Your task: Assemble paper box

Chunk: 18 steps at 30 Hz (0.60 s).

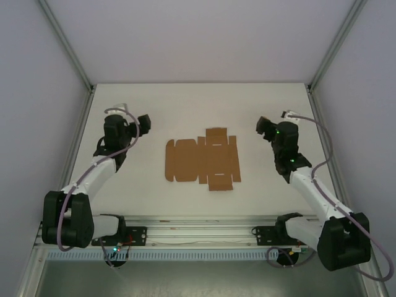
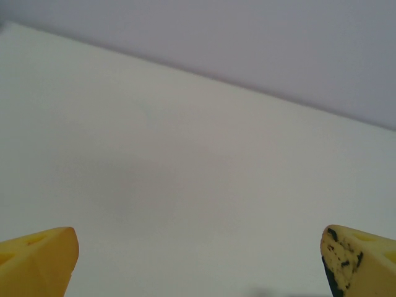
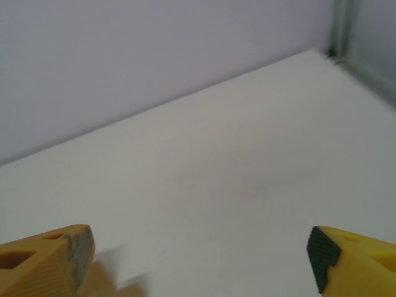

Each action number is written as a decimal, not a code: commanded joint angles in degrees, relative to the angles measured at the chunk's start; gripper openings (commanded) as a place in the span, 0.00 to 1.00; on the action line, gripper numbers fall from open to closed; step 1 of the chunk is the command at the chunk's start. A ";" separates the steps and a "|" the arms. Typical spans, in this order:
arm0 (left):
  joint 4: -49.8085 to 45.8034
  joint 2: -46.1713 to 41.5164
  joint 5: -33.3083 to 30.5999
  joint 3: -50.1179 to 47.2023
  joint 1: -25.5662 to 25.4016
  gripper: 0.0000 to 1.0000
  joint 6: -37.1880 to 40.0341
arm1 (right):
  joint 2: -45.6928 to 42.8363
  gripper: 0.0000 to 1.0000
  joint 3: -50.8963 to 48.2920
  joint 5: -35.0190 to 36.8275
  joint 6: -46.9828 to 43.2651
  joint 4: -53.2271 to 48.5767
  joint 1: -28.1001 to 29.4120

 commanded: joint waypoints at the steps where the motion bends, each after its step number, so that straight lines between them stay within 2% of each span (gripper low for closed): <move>1: -12.91 2.24 3.99 2.04 -4.69 1.00 -3.85 | 3.64 0.81 3.12 -5.18 6.59 -10.77 5.04; 3: -14.66 4.99 7.05 3.05 -5.50 1.00 -5.82 | 9.76 0.69 5.09 -8.03 9.76 -11.30 7.88; 5: -13.75 8.03 10.56 3.07 -5.46 1.00 -7.66 | 16.43 0.62 7.27 -12.07 11.31 -11.10 10.47; 8: -12.98 12.19 12.26 3.46 -5.50 1.00 -8.26 | 25.98 0.55 11.40 -15.75 12.30 -9.98 14.22; 13: -10.82 17.50 18.99 4.63 -5.59 1.00 -9.88 | 37.79 0.49 15.84 -13.37 18.52 -13.17 15.11; 18: -7.99 20.69 26.26 4.15 -5.59 0.99 -10.36 | 42.35 0.48 14.01 -11.52 22.52 -13.52 15.00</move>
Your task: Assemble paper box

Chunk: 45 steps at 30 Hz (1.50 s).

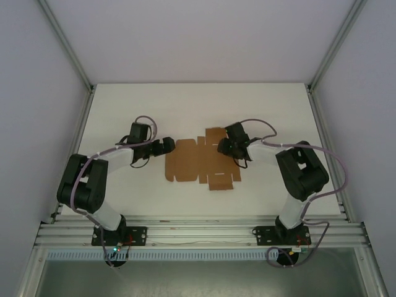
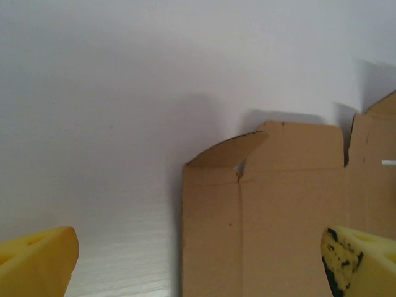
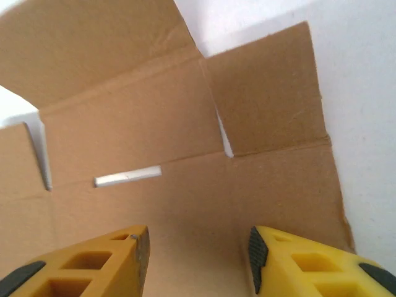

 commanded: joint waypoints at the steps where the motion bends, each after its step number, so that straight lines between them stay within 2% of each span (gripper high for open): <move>1: 3.79 1.77 8.36 0.81 0.25 1.00 -1.70 | 3.47 0.48 -1.64 2.12 4.93 -3.95 -0.32; 6: 9.68 4.74 17.61 0.08 0.25 0.98 -4.93 | 5.06 0.48 -3.29 1.22 6.52 -2.00 -0.31; 11: 12.26 7.59 20.98 0.48 0.25 0.93 -5.85 | 5.53 0.48 -3.85 0.76 6.39 -1.14 -0.32; 17: 16.62 6.79 22.79 0.07 0.27 0.87 -7.44 | 5.38 0.48 -4.82 0.29 5.77 0.13 -0.32; 19: 16.98 5.91 22.61 -0.03 0.24 0.80 -7.08 | 5.09 0.47 -5.10 0.07 5.44 0.81 -0.28; 24: 16.34 4.74 22.47 -0.04 -0.15 0.51 -4.66 | 2.60 0.48 -6.34 -0.85 3.00 4.14 -0.31; 28: 16.92 4.12 22.50 0.19 -1.06 0.41 -3.39 | -0.37 0.49 -6.21 -1.48 0.11 5.31 -0.39; 32: 12.93 3.87 19.00 1.69 -1.23 0.24 -1.39 | -2.34 0.49 -5.49 -1.21 -1.11 3.90 -1.02; 37: 5.56 3.20 11.90 3.80 -2.24 0.16 3.38 | -3.41 0.49 -6.10 -1.34 -1.57 3.49 -1.47; 40: 2.97 2.69 7.82 4.31 -3.25 0.00 5.05 | -3.86 0.49 -6.63 -1.91 -1.43 3.68 -1.45; 43: 3.28 0.88 6.87 3.64 -4.07 0.00 6.66 | -5.83 0.54 -7.46 -1.97 -2.20 4.26 -1.61; 45: 5.99 -1.03 8.08 2.32 -4.16 0.00 6.68 | -8.78 0.62 -8.02 -1.52 -3.47 3.91 -2.02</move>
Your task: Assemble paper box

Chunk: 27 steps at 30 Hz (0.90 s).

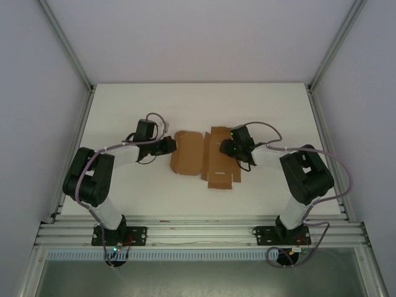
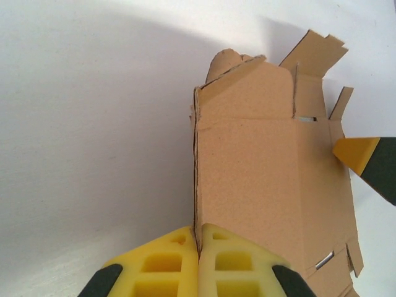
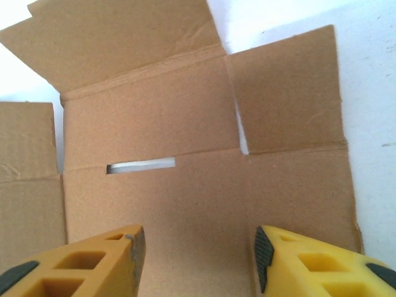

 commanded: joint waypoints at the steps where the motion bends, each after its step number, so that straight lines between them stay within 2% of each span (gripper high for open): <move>1: 2.32 -4.45 -0.38 -1.15 -0.67 0.00 2.98 | -5.72 0.66 -1.70 -0.25 -2.73 -2.19 -0.79; 4: 6.70 -7.76 3.95 -2.83 -0.59 0.00 3.92 | -12.30 0.79 -4.58 -2.71 -5.65 -1.09 -3.14; 8: 12.74 -11.76 9.44 -4.22 -0.65 0.00 3.97 | -21.59 0.90 -9.35 -9.44 -9.20 0.11 -7.77; 13: 17.33 -15.86 15.46 -4.36 -0.61 0.00 4.14 | -33.11 0.92 -16.79 -15.40 -11.99 4.73 -11.84; 15: 18.61 -17.46 17.98 -3.99 -0.65 0.00 3.59 | -36.26 0.92 -19.00 -20.12 -11.23 6.45 -14.33; 23: 18.87 -25.66 22.92 -2.55 -0.64 0.00 4.31 | -40.94 0.88 -22.53 -30.31 -11.41 12.47 -19.02; 27: 18.32 -31.14 22.78 -2.70 -0.63 0.00 4.85 | -40.96 0.85 -21.26 -33.94 -12.82 13.79 -19.80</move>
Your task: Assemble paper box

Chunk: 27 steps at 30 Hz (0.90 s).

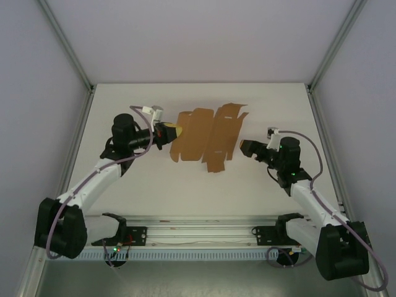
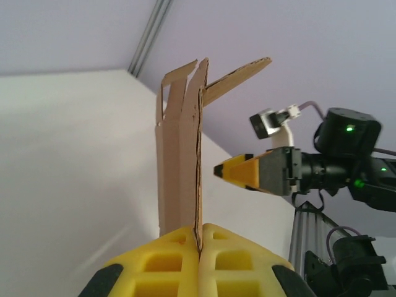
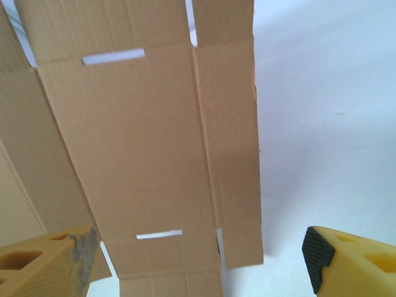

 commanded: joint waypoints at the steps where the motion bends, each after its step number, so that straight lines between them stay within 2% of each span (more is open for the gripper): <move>1: 3.23 -4.72 2.83 1.11 -0.34 0.00 1.31 | -0.72 0.85 1.06 -5.70 -2.61 3.28 -0.59; 9: 4.99 -11.31 5.53 1.87 -0.29 0.00 -2.24 | -0.42 0.83 5.62 -10.85 -6.06 3.66 -0.85; 16: 4.19 -13.85 4.68 2.85 -0.30 0.00 -2.50 | 0.96 0.77 7.81 -15.42 -6.69 6.84 -1.01; 19: 4.61 -13.90 2.85 2.70 -0.24 0.00 -2.99 | 0.95 0.61 9.00 -18.43 -7.77 5.76 -1.03; 23: 2.54 -13.13 -0.26 3.20 -0.29 0.00 -3.41 | 0.13 0.31 9.31 -18.12 -8.29 4.24 -1.03; 26: 0.38 -13.00 -3.66 3.03 -0.24 0.00 -2.75 | -1.05 0.11 9.15 -16.03 -9.98 1.53 -1.03; 27: 0.38 -12.95 -4.61 2.75 -0.30 0.00 -2.91 | -1.25 0.00 9.30 -15.66 -10.44 0.56 -1.03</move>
